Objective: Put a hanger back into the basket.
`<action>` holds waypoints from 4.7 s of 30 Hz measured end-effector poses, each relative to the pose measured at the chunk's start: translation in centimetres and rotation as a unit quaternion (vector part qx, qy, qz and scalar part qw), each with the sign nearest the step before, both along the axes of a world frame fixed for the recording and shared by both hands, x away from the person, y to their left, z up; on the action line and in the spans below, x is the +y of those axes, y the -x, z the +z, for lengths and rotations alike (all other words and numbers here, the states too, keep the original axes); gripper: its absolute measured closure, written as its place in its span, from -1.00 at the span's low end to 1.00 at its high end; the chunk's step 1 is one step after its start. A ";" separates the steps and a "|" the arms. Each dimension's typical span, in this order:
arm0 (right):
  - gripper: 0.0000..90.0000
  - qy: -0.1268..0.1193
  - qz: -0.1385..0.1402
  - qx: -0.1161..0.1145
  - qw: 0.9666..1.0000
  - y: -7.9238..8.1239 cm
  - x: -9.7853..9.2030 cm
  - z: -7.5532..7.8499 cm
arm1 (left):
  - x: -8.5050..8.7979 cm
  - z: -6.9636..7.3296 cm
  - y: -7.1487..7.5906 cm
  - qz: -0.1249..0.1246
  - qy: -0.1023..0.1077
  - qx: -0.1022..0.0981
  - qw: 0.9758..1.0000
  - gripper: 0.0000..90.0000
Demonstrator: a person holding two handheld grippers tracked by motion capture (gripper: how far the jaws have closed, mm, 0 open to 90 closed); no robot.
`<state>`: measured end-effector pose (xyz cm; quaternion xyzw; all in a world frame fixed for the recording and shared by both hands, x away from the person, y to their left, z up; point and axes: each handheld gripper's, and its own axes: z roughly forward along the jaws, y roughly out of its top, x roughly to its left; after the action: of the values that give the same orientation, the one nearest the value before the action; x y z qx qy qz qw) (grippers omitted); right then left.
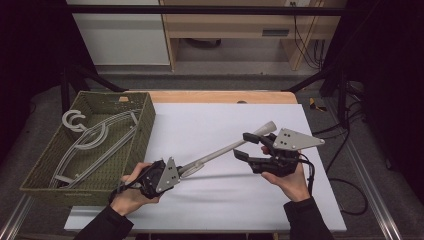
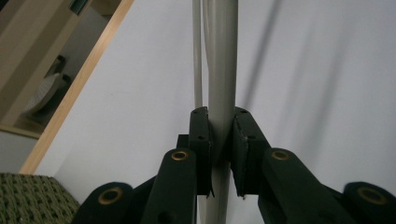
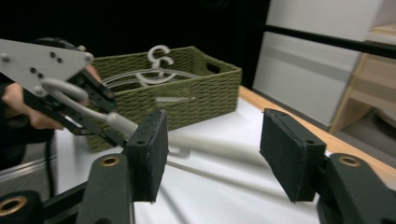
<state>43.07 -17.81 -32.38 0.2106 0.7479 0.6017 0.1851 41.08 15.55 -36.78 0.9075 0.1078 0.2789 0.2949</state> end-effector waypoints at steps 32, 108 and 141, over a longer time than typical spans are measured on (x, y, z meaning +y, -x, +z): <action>-0.69 0.015 -0.162 0.082 0.983 1.4 -6.0 -8.2 | 6.3 10.7 1.3 0.090 0.103 -0.007 0.991 0.77; -0.86 0.026 -0.187 0.091 0.978 1.8 -7.0 -8.6 | 25.8 4.4 -3.8 0.288 0.005 0.137 0.948 0.77; -0.86 0.030 -0.185 0.093 0.978 1.6 -6.9 -8.8 | 28.2 1.8 -6.7 0.363 0.089 0.138 0.917 0.71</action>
<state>41.45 -24.67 -41.14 0.3948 0.7278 0.5121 0.2285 47.77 43.78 -34.97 0.8053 0.4940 0.2285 0.2349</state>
